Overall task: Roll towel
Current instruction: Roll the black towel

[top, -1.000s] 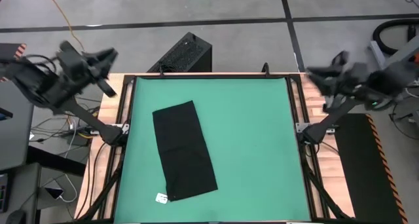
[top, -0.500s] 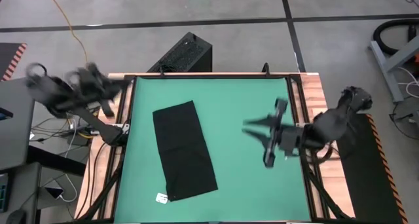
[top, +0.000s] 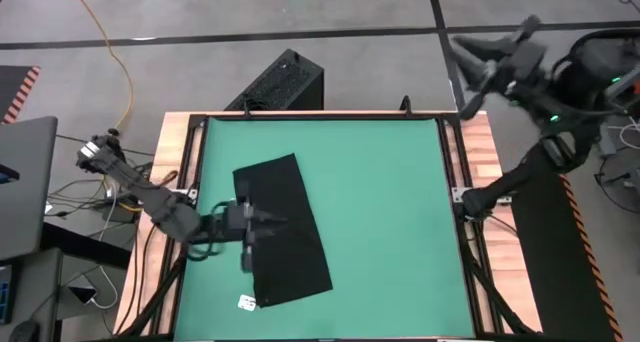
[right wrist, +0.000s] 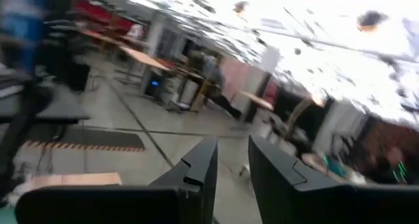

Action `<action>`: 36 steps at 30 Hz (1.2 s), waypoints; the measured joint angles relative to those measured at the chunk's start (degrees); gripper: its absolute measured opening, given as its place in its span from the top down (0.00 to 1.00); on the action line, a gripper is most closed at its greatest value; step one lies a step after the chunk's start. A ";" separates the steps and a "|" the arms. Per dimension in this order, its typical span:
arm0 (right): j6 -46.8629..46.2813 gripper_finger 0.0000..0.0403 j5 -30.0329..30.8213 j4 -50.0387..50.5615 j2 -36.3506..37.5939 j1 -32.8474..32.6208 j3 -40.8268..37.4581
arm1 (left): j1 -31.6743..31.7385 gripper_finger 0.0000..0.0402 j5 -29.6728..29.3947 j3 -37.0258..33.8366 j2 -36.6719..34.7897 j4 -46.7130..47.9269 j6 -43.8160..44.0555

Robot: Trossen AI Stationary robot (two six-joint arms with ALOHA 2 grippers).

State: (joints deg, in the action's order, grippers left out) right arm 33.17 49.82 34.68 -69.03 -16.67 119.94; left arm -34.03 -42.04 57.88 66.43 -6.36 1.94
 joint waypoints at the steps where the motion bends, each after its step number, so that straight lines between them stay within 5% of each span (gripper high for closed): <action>1: -1.73 0.73 -0.04 2.13 0.92 1.35 0.04 | -0.05 0.88 0.97 1.70 0.78 -1.96 -2.03; 6: -17.17 0.73 -0.52 21.07 4.67 5.94 -0.11 | 1.68 0.88 -6.47 13.12 4.20 -0.06 -20.93; 10: -31.69 0.73 -8.98 33.30 5.19 6.59 -2.48 | 6.98 0.88 -9.47 28.51 3.63 3.22 -34.20; 15: -39.59 0.73 -24.86 33.32 3.17 3.47 -8.21 | 15.76 0.88 -6.56 47.66 4.07 24.73 -29.34; 21: -41.92 0.73 -27.26 27.10 -3.17 -2.80 -19.47 | 28.77 0.88 -3.64 58.08 3.40 53.82 -12.47; 25: -32.96 0.73 -27.68 11.54 -9.03 -6.35 -29.75 | 35.52 0.88 7.65 56.26 3.66 68.97 -0.94; 28: -26.96 0.73 -28.00 -3.56 -12.75 -7.05 -35.30 | 36.06 0.88 13.34 49.67 3.99 70.72 5.31; 31: -23.52 0.73 -31.60 -18.70 -16.68 -6.34 -41.05 | 32.79 0.88 15.43 39.11 3.97 67.80 8.43; 36: -19.92 0.73 -34.98 -38.14 -23.38 -2.42 -51.24 | 26.94 0.88 10.66 13.46 2.65 51.35 10.82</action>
State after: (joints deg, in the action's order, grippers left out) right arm 13.25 14.84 -3.46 -92.41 -19.09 68.70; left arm -7.09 -31.39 71.33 69.08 44.99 12.76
